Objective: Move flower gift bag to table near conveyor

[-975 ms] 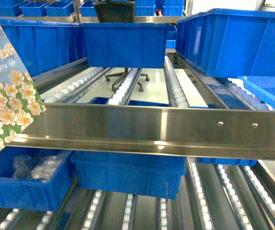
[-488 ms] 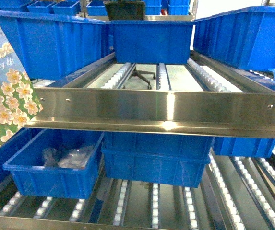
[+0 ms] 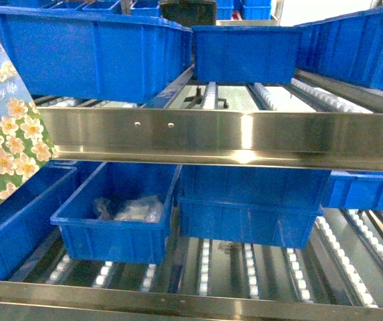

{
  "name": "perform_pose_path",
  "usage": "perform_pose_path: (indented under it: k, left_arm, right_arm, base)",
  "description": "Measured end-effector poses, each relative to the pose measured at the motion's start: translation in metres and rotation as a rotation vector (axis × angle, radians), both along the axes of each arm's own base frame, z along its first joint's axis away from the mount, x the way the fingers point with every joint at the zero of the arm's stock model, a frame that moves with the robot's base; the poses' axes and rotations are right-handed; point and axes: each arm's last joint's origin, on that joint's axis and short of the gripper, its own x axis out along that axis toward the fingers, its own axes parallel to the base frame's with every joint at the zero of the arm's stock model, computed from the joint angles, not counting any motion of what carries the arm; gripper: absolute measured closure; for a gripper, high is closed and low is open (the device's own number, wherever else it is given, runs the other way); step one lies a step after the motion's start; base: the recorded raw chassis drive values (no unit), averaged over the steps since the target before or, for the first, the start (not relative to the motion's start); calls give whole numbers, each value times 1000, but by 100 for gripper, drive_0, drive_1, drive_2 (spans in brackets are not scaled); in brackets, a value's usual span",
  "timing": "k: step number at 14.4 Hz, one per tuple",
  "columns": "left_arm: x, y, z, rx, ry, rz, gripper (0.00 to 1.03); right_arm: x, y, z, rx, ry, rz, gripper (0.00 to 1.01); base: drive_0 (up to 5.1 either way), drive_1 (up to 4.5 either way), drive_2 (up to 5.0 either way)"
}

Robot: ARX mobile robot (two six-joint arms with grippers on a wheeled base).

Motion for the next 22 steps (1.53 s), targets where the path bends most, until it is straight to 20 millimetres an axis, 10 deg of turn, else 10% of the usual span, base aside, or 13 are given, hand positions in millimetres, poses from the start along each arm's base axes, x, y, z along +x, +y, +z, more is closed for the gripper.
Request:
perform_pose_path:
  k: [22]
  left_arm:
    - [0,0,0,9,-1,-3,101]
  right_arm:
    - [0,0,0,0,2,-1,99]
  base:
    - [-484,172,303]
